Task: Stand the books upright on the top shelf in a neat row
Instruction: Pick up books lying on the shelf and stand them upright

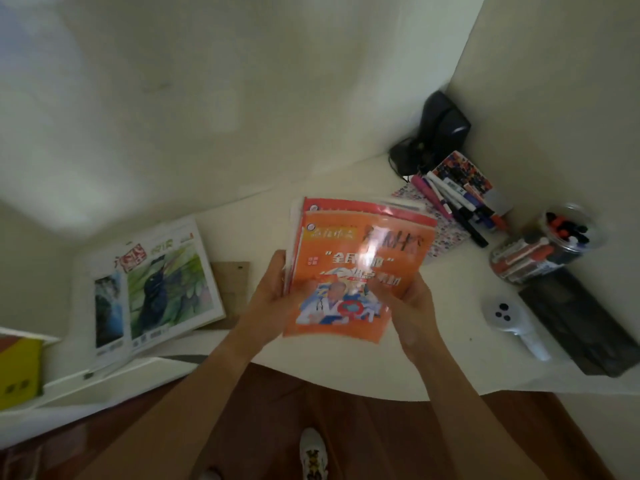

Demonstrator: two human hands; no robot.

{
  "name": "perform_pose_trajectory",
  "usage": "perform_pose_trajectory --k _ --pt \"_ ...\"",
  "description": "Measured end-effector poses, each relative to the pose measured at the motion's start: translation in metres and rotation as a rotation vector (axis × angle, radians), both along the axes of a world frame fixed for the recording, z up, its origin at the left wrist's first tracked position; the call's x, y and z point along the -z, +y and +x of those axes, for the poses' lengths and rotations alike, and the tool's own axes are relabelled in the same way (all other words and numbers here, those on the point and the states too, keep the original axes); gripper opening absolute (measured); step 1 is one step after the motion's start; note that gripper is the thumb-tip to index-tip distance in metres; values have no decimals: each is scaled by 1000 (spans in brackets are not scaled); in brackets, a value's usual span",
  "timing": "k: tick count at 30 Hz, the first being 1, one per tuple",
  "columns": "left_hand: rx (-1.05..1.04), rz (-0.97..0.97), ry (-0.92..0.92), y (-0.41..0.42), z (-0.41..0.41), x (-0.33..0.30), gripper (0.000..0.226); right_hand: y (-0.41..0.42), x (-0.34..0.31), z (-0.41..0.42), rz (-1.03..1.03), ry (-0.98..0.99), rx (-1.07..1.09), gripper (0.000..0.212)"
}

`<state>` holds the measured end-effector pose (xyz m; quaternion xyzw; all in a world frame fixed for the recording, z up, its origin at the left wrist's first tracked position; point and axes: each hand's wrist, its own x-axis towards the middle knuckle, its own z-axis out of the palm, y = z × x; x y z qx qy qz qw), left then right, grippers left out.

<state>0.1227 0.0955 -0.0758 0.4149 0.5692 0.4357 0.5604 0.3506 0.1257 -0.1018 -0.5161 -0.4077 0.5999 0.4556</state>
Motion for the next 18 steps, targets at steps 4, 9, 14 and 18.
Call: perform_pose_trajectory --k 4,9,14,18 --pt "-82 36 -40 -13 -9 -16 27 -11 -16 -15 199 33 -79 46" --pt "-191 -67 -70 -32 -16 -3 24 -26 -1 -28 115 2 -47 57" --pt "-208 -138 -54 -40 -15 38 12 -41 29 -31 -45 -45 -61 46" --pt "-51 -25 -13 -39 -21 29 35 -48 8 -37 -33 -109 -112 31"
